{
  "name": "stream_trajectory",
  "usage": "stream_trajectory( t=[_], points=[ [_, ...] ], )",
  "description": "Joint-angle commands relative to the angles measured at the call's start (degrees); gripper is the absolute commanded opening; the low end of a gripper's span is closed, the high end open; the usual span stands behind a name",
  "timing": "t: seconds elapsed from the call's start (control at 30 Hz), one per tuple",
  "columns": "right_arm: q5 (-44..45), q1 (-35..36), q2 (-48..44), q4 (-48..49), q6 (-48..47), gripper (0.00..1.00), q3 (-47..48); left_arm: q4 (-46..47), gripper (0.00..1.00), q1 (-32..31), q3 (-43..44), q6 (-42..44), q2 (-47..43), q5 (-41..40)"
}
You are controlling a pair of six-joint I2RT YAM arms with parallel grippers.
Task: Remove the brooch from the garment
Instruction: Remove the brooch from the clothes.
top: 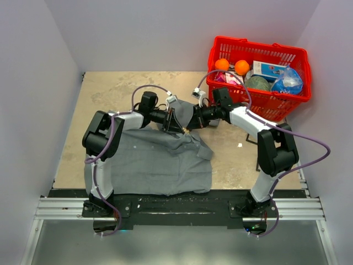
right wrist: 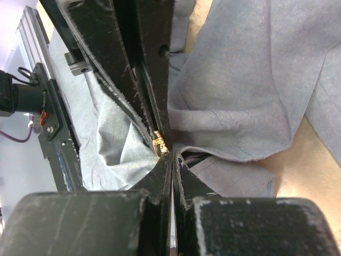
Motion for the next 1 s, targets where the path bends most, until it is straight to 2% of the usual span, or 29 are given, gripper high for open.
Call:
stream_trajectory(
  t=[0.0, 0.07, 0.13, 0.4, 0.43, 0.53, 0.63, 0.8, 0.97],
  points=[
    [-1.0, 0.1, -1.4, 1.0, -0.9, 0.00, 3.4, 2.8, 0.20, 0.2, 0.1, -0.1, -0.6, 1.7],
    [-1.1, 0.1, -1.2, 1.2, -0.8, 0.00, 3.5, 3.0, 0.25, 0.7, 0.0, -0.1, -1.2, 1.7],
    [-1.1, 0.1, -1.1, 1.2, -0.8, 0.00, 3.6, 3.0, 0.25, 1.1, 0.0, -0.2, -1.0, 1.4],
    [-1.0, 0.1, -0.9, 0.8, -0.8, 0.00, 3.9, 4.1, 0.00, 1.3, 0.9, -3.1, 0.7, 1.9],
    [-1.1, 0.2, -1.0, 0.8, -1.2, 0.05, 3.9, 4.6, 0.00, 1.4, 0.8, -3.7, 0.7, 1.9],
    [-2.2, 0.7, -0.9, 0.9, -2.3, 0.37, 4.2, 7.0, 0.00, 1.4, 0.5, -5.9, 0.7, 2.1],
    [-3.0, 1.5, -0.6, 1.2, -2.4, 0.45, 4.3, 11.3, 0.00, 1.4, -0.1, -9.3, 0.7, 2.8],
    [-3.6, 2.4, 0.1, 0.7, -3.7, 0.43, 4.7, 14.2, 0.00, 1.4, -0.2, -11.8, 1.0, 3.5],
    [-2.7, 2.6, 0.4, -0.5, -5.6, 0.24, 5.2, 15.0, 0.00, 1.4, -0.7, -12.9, 0.7, 3.6]
  ],
)
